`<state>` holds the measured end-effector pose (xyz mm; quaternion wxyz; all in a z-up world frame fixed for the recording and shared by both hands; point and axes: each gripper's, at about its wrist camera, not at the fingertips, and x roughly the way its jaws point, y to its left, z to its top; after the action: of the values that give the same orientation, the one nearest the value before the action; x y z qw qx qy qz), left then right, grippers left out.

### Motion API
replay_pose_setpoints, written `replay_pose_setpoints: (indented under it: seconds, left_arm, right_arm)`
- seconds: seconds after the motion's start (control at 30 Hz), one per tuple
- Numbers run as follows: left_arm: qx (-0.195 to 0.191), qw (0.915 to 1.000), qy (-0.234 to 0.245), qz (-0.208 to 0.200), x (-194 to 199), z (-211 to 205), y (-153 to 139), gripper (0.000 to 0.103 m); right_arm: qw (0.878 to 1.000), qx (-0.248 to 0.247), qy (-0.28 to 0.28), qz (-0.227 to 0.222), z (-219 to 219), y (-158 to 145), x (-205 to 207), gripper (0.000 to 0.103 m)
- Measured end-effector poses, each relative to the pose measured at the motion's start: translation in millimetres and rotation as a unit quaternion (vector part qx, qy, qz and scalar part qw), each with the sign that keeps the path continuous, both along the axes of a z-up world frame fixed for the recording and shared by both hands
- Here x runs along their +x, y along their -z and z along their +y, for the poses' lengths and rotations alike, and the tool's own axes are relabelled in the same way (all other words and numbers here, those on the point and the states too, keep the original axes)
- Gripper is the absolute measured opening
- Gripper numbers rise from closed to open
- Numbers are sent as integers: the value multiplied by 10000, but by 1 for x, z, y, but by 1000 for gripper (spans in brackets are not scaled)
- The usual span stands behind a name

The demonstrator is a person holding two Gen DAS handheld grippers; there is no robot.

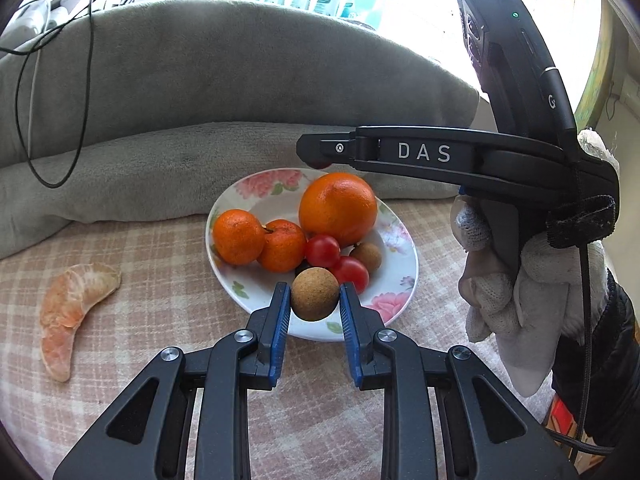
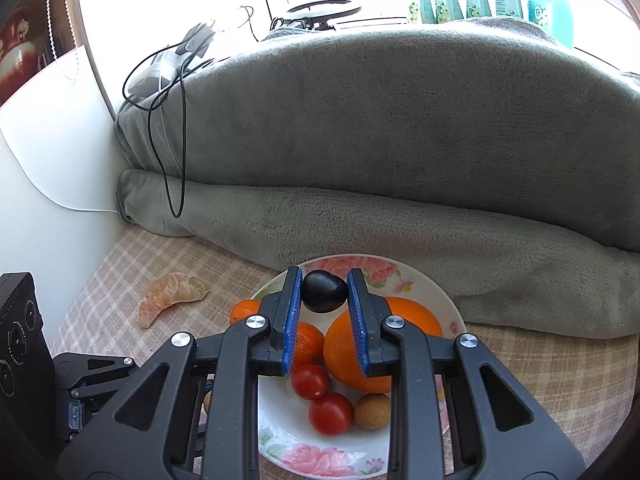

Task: Organize fruits
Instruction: 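Open both tools to drop the kiwi and plum into the bowl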

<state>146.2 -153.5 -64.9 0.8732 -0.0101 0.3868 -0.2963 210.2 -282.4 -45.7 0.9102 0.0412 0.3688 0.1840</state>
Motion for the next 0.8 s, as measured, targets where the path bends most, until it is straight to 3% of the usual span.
replay_pose_setpoints:
  seconds: [0.37, 0.4, 0.47, 0.6, 0.7, 0.8]
  left_arm:
    - [12, 10000, 41, -49, 0, -2, 0, 24]
    - [11, 10000, 38, -56, 0, -1, 0, 26]
    - [-2, 10000, 39, -73, 0, -1, 0, 33]
    - [-5, 10000, 33, -79, -1, 0, -2, 34]
    - [-20, 10000, 23, -94, -3, 1, -2, 43]
    - [-30, 9999, 12, -127, -4, 3, -4, 48]
  right_arm:
    - [10000, -46, 3, -6, 3, 0, 0, 25]
    - [10000, -42, 11, -10, 3, 0, 0, 29]
    - [10000, -31, 41, -48, 2, 0, -1, 46]
    - [9999, -16, 77, -91, 2, -3, -3, 51]
    - [9999, -5, 105, -113, 1, -6, -4, 54]
    - [9997, 10, 158, -174, 0, -8, -7, 67]
